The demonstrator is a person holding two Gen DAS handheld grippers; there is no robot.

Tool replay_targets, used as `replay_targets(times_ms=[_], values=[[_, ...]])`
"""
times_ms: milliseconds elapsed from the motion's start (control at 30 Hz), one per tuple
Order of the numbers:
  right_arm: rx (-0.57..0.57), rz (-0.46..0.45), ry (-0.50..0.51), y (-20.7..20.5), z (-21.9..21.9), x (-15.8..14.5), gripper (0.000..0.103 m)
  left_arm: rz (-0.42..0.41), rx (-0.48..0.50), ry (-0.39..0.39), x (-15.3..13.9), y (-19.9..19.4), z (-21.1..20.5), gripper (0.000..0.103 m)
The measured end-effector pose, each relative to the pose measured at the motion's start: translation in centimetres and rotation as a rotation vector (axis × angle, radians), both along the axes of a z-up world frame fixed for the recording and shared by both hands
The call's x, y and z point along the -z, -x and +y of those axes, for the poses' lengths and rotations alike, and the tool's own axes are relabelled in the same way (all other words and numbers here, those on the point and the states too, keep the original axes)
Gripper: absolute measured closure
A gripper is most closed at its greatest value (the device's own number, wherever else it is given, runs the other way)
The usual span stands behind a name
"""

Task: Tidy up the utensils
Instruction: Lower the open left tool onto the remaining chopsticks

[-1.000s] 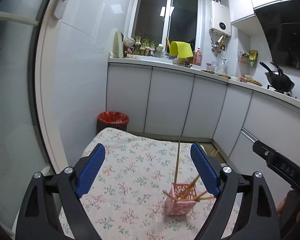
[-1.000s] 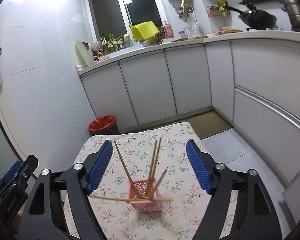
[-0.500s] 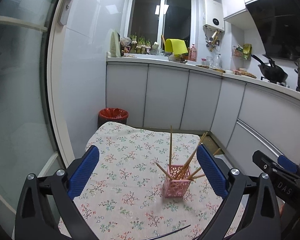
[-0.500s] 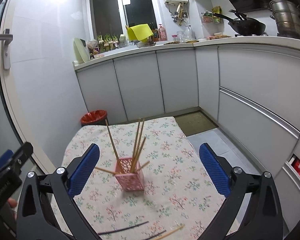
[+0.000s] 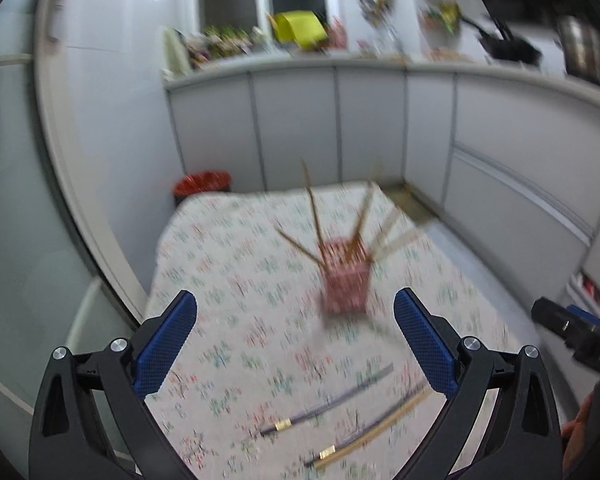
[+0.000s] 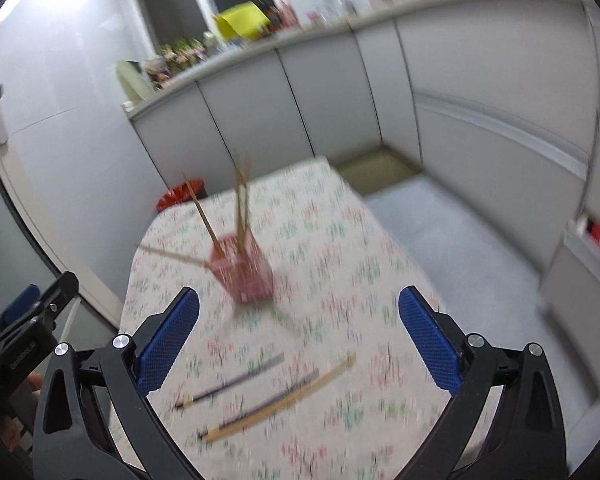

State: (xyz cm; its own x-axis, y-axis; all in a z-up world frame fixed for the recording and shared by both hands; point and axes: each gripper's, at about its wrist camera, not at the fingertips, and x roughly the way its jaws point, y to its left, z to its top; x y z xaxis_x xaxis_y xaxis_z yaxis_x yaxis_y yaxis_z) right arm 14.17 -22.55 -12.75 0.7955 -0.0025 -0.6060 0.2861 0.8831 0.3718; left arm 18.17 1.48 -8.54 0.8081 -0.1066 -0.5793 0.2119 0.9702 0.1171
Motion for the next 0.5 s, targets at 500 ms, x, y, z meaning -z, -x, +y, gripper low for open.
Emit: replay_targets(times_ms=[500], values=[[0.224,0.049,-0.333,3.4,-9.0,7.0,0.007,0.609,0.426,-0.167,11.8,-5.6,-10.3,0.019]])
